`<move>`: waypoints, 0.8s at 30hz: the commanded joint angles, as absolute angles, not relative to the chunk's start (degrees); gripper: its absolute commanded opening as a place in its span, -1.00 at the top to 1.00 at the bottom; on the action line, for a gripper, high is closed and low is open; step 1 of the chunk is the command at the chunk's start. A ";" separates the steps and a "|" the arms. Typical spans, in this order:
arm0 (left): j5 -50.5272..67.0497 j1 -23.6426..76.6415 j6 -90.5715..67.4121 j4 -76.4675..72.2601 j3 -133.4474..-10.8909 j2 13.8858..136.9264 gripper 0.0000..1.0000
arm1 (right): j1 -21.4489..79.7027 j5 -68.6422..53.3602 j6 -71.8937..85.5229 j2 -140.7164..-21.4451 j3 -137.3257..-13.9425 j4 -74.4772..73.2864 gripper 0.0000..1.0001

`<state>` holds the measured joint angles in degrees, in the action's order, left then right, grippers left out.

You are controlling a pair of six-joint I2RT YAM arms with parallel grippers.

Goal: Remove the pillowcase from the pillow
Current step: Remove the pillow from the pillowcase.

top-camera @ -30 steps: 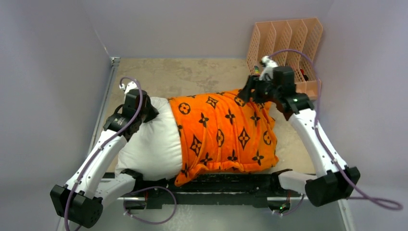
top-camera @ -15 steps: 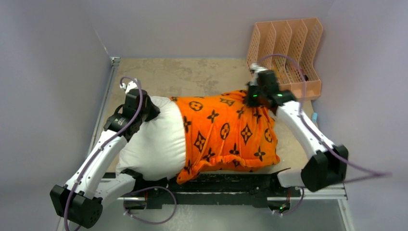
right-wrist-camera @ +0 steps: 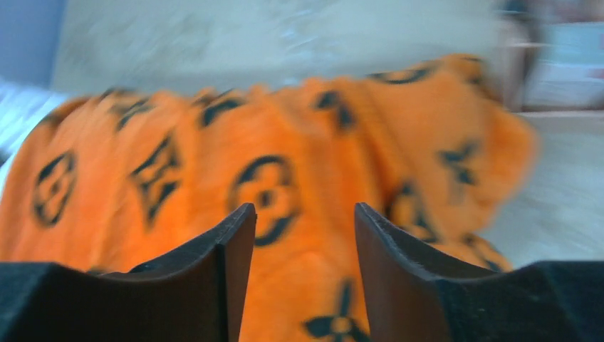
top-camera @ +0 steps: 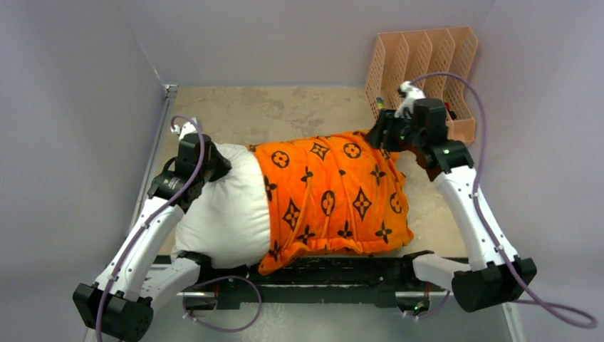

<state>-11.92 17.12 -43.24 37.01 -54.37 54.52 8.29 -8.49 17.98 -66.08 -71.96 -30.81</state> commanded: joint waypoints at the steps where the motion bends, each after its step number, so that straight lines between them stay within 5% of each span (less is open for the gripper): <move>1: -8.80 16.44 -40.88 34.47 -54.10 53.73 1.00 | 19.20 -16.94 16.96 -70.47 -76.93 -30.28 -0.20; 7: -7.31 16.44 -40.89 34.48 -54.19 54.08 1.00 | 36.23 -2.90 13.60 -86.60 -86.51 -40.20 -0.45; 10: -8.18 16.44 -40.90 35.11 -54.45 53.95 1.00 | 42.05 7.50 12.71 -95.25 -90.69 -47.04 -0.41; 11: -9.10 16.44 -41.02 35.90 -54.70 53.96 1.00 | 42.60 13.03 14.26 -96.74 -89.72 -47.36 -0.26; 15: -10.83 16.44 -41.13 38.36 -55.02 53.15 1.00 | 29.64 23.48 15.69 -90.93 -81.10 -43.12 1.00; 20: -16.14 16.20 -40.72 42.71 -55.14 52.71 1.00 | 5.17 20.75 15.20 -73.38 -73.59 -32.04 1.00; 24: -13.82 16.12 -40.60 40.66 -54.63 52.84 1.00 | 2.05 11.09 14.76 -73.01 -77.38 -34.92 1.00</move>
<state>-11.84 16.75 -42.41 38.33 -54.15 53.95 0.49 15.90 16.29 -75.31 -74.67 -31.51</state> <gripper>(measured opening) 0.044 0.004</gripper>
